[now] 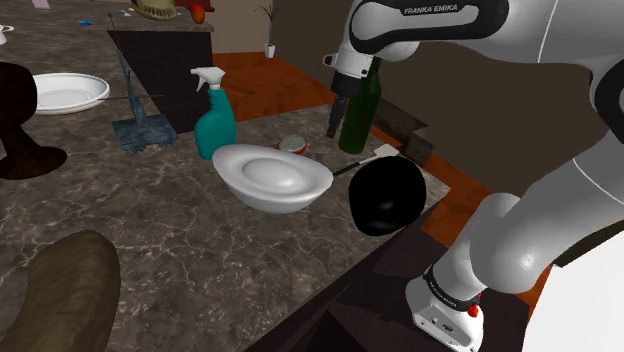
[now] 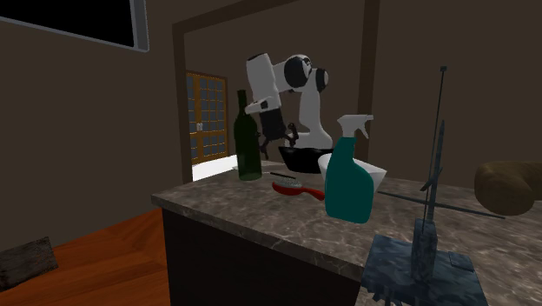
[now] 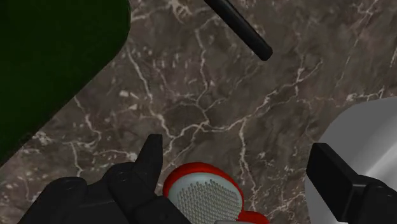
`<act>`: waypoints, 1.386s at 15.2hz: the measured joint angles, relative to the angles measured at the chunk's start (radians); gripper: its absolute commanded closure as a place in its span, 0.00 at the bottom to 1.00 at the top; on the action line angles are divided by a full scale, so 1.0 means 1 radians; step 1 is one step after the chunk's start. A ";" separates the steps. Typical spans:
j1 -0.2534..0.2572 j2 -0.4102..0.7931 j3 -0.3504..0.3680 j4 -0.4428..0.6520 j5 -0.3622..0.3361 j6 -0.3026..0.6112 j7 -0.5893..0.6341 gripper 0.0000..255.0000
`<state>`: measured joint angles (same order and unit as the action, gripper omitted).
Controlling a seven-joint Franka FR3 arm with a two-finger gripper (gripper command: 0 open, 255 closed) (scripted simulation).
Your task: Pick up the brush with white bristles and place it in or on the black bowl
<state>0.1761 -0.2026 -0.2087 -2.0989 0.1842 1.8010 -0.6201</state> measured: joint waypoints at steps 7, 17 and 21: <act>0.030 0.309 -0.004 0.283 0.120 -0.069 -0.293 0.00; 0.043 0.463 0.032 0.377 0.175 -0.052 -0.415 0.00; 0.046 0.462 0.034 0.362 0.177 -0.036 -0.416 0.00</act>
<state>0.2217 0.2597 -0.1745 -1.7374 0.3607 1.7647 -1.0361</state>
